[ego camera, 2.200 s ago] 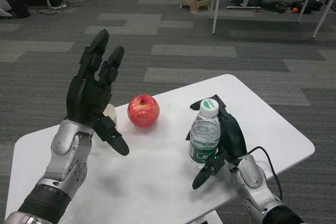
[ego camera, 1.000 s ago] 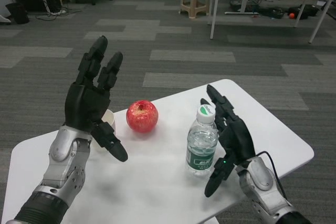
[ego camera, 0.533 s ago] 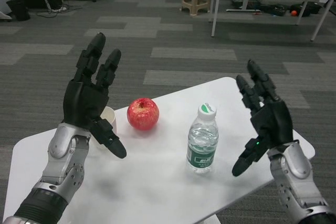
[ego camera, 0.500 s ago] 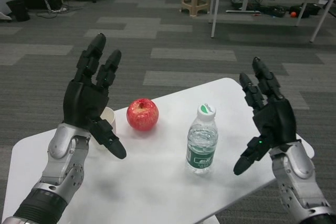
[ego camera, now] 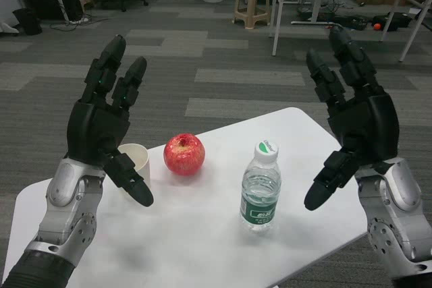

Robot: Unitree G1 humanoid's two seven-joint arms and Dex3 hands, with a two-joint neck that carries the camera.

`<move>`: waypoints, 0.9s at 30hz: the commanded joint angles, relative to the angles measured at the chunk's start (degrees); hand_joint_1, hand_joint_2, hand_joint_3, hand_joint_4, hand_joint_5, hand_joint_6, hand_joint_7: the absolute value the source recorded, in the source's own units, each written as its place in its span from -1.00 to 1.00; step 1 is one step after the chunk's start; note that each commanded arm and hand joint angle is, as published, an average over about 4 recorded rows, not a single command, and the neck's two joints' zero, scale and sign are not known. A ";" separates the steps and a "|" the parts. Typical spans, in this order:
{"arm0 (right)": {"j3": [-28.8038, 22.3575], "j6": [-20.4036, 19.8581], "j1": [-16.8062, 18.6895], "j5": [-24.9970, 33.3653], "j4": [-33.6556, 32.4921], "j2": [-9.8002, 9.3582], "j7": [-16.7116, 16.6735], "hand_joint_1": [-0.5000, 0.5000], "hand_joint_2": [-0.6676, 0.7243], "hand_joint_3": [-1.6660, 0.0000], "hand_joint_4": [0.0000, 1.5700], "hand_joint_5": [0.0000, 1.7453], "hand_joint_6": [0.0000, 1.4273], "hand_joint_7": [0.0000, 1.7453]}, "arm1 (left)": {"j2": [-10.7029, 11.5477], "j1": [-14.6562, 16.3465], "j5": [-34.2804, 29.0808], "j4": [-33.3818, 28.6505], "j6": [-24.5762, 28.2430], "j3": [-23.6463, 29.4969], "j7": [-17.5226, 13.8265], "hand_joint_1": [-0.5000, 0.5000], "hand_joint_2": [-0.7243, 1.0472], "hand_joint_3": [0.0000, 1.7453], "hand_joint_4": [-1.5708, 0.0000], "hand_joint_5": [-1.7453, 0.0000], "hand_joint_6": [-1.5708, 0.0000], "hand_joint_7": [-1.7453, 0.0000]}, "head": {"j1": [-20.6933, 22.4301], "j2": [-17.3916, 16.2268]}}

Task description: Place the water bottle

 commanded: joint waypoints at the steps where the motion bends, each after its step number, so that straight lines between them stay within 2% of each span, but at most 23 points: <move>1: 2.49 0.25 -2.37 -0.14 -0.46 -0.30 -0.25 -0.92 0.91 1.00 -1.00 -1.00 -1.00 -1.00 | 0.77 1.26 1.19 -1.89 1.27 2.20 0.24 -1.00 -1.00 -0.90 1.00 0.76 1.00 0.84 | -0.52 0.68; 6: 5.35 0.03 -4.65 -1.37 0.81 0.14 -0.25 -0.92 0.91 1.00 -1.00 -1.00 -1.00 -1.00 | 1.65 2.82 2.22 -4.44 3.36 4.44 0.24 -1.00 -1.00 -0.90 1.00 0.76 1.00 0.84 | -1.37 1.13; 13: 5.57 -0.19 -5.35 -2.62 1.42 0.91 -0.25 -0.92 0.91 1.00 -1.00 -1.00 -1.00 -1.00 | 2.53 3.39 1.85 -4.99 3.90 5.14 0.02 -1.00 -1.00 -0.90 1.00 0.76 1.00 0.84 | -1.50 2.18; 18: 5.52 0.31 -5.77 -4.20 1.47 2.69 -0.25 -0.92 0.86 1.00 -1.00 -1.00 -1.00 -1.00 | 2.90 3.39 1.08 -4.70 3.88 6.48 -0.60 -1.00 -1.00 -0.90 1.00 0.76 1.00 0.84 | -1.04 1.68; 27: 5.32 1.54 -6.50 -7.98 2.39 7.65 -0.25 -0.92 0.86 1.00 -1.00 -1.00 -1.00 -1.00 | 5.56 2.95 -2.55 -3.76 3.42 6.83 -1.70 -1.00 -1.00 -0.90 1.00 0.76 1.00 0.84 | 0.41 1.38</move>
